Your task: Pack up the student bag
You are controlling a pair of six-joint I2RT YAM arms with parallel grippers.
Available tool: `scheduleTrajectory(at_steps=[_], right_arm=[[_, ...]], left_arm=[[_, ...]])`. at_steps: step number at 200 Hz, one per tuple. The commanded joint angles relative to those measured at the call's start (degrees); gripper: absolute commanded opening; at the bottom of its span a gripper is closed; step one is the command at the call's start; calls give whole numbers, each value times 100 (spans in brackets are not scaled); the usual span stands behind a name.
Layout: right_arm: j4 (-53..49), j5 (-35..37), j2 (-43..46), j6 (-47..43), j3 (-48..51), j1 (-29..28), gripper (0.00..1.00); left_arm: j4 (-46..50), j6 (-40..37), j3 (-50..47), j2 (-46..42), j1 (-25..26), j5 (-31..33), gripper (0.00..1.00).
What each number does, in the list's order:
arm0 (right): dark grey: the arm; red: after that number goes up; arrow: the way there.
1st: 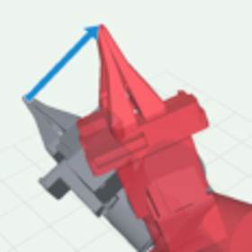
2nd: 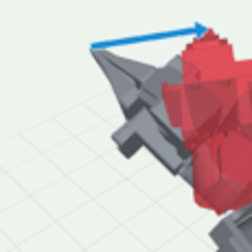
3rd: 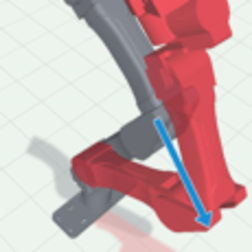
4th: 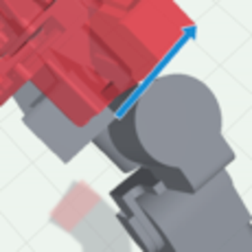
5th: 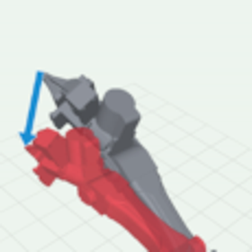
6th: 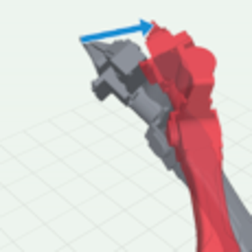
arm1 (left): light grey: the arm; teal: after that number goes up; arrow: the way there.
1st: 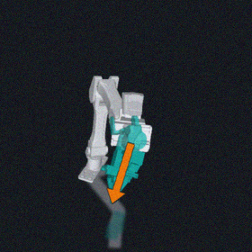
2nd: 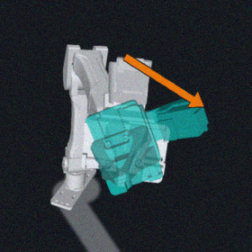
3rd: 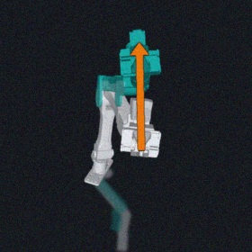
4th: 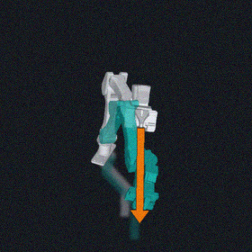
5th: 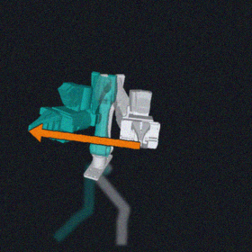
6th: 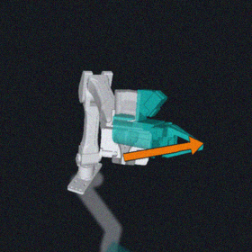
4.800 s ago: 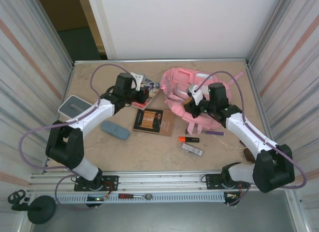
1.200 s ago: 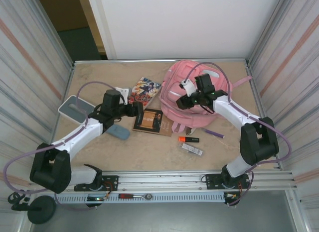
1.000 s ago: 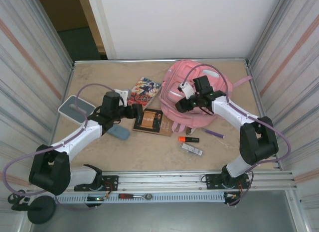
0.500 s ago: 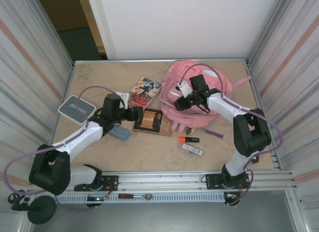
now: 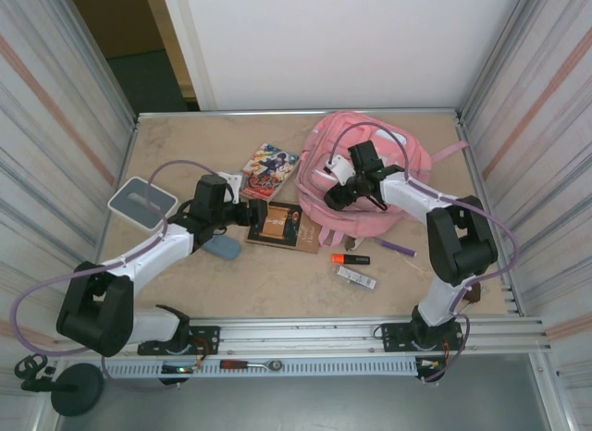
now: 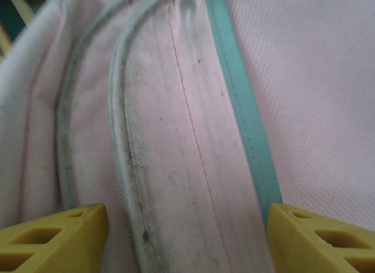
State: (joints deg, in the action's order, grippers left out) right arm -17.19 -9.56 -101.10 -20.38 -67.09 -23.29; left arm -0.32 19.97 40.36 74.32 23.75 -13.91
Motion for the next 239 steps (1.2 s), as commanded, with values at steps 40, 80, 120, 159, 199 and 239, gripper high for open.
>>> scheduleTrajectory(at_steps=[40,80,120,159,199,239], right_arm=[[-65,985,246,-382,-513,-181,10],[-154,955,959,-594,-911,-27,0],[-492,-106,1185,-378,-1730,552,0],[-652,-1033,991,25,-2334,936,0],[-592,-764,231,87,-2796,938,0],[-388,-828,-685,-597,-3022,923,0]], left_arm=[[-3,-54,-107,-252,51,-9,79],[121,-54,-168,-533,77,32,81],[371,-46,-291,-921,139,240,84],[661,-53,-310,-1071,156,412,85],[985,28,-76,-725,173,463,85],[1074,64,-98,-687,227,598,85]])
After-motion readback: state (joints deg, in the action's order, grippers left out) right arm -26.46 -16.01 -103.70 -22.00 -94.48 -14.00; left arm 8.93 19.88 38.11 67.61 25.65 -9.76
